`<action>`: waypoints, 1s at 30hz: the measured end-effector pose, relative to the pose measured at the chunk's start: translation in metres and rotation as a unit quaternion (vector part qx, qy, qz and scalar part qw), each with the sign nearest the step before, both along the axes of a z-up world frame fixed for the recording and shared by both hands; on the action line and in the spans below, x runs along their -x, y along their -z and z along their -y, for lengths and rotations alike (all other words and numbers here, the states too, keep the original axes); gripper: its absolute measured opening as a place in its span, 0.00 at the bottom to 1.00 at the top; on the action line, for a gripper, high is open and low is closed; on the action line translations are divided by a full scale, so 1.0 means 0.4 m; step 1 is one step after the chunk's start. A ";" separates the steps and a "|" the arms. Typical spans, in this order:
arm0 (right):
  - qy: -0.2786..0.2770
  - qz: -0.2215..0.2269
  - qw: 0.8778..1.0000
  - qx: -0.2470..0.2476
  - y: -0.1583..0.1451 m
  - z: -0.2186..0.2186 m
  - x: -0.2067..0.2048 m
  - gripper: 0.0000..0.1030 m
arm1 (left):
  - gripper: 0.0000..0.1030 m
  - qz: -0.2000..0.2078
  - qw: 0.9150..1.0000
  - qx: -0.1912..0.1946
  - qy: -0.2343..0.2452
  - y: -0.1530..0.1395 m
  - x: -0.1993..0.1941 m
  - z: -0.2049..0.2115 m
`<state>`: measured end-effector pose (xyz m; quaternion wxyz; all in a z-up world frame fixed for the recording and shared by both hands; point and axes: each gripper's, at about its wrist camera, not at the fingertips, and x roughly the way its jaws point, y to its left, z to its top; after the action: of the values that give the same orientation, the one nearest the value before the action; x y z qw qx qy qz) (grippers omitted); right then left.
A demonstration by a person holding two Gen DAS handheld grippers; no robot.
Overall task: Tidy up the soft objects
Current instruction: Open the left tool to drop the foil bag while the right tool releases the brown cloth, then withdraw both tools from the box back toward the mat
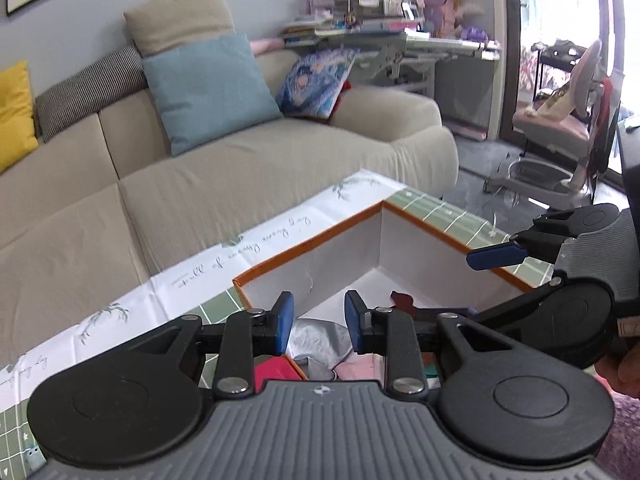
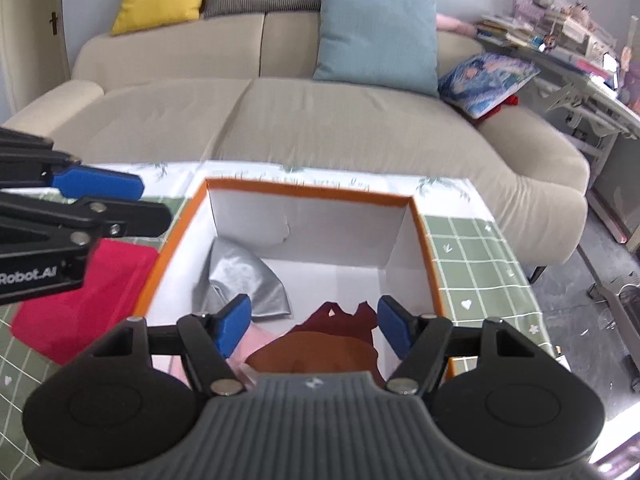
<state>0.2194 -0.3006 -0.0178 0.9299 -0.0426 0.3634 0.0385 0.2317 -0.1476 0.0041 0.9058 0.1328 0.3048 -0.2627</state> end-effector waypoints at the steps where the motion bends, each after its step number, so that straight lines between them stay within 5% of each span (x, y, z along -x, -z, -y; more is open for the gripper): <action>1: 0.002 0.006 1.000 -0.002 -0.010 -0.002 0.015 0.67 | 0.31 0.004 1.000 0.004 0.000 -0.009 0.015 -0.005; 11: 0.026 0.055 0.998 -0.011 -0.083 -0.047 0.181 0.67 | 0.31 0.034 0.998 0.044 -0.014 -0.064 0.185 -0.080; 30: 0.044 0.082 0.996 0.000 -0.057 -0.175 0.445 0.67 | 0.31 0.010 0.995 0.063 -0.074 -0.002 0.418 -0.222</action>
<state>0.0413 -0.2307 0.0051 0.9574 -0.0291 0.2873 -0.0062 0.0646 -0.0587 0.0047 0.9324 0.0549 0.2873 -0.2120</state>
